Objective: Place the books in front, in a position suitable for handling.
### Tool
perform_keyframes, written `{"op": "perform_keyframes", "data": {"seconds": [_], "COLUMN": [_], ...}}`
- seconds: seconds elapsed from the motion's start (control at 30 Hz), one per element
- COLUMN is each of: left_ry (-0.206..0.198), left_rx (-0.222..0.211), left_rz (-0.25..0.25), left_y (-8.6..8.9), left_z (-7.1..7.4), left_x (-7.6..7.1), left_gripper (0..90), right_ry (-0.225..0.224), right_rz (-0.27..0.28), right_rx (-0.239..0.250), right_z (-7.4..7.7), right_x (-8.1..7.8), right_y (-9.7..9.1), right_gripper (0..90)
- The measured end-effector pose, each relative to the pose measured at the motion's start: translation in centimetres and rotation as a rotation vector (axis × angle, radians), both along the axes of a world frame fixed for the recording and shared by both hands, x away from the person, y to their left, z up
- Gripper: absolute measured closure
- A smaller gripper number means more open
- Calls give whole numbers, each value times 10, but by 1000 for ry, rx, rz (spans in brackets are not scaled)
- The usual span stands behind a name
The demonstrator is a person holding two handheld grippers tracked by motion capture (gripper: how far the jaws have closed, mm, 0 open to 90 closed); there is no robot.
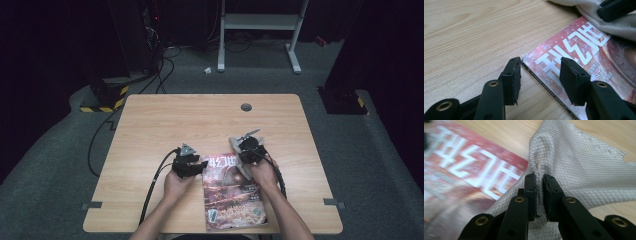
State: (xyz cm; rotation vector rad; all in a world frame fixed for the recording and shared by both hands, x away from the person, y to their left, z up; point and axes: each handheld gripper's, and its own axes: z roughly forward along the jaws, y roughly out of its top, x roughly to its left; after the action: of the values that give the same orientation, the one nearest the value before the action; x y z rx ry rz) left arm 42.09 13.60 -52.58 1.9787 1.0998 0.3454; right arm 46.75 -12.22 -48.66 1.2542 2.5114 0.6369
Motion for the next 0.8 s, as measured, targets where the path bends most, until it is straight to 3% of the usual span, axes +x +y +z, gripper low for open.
{"op": "perform_keyframes", "data": {"seconds": [0.1,0.17,0.23,0.3,0.37,0.47,0.53,0.63,0.8], "left_ry": [1,1,1,1,-1,1,1,1,0], "left_rx": [0,0,-1,-1,1,0,-1,0,3], "left_rz": [1,1,2,3,4,10,11,12,15], "left_y": [0,0,0,0,-1,-1,-1,-1,-2], "left_z": [0,0,0,0,0,0,0,0,0], "left_x": [0,0,0,0,-1,-1,-2,-2,-2], "left_gripper": [514,514,514,514,514,514,514,514,511], "right_ry": [-8,-3,6,8,22,22,19,42,8], "right_rz": [-2,16,72,97,163,190,195,189,146], "right_rx": [-14,4,45,50,49,54,53,96,46], "right_z": [0,-1,-3,-3,-3,-3,-4,-5,-3], "right_x": [0,0,-2,-2,-4,-5,-5,-1,4], "right_y": [5,12,38,48,80,97,99,92,74], "right_gripper": [813,814,814,814,814,814,814,813,810]}}
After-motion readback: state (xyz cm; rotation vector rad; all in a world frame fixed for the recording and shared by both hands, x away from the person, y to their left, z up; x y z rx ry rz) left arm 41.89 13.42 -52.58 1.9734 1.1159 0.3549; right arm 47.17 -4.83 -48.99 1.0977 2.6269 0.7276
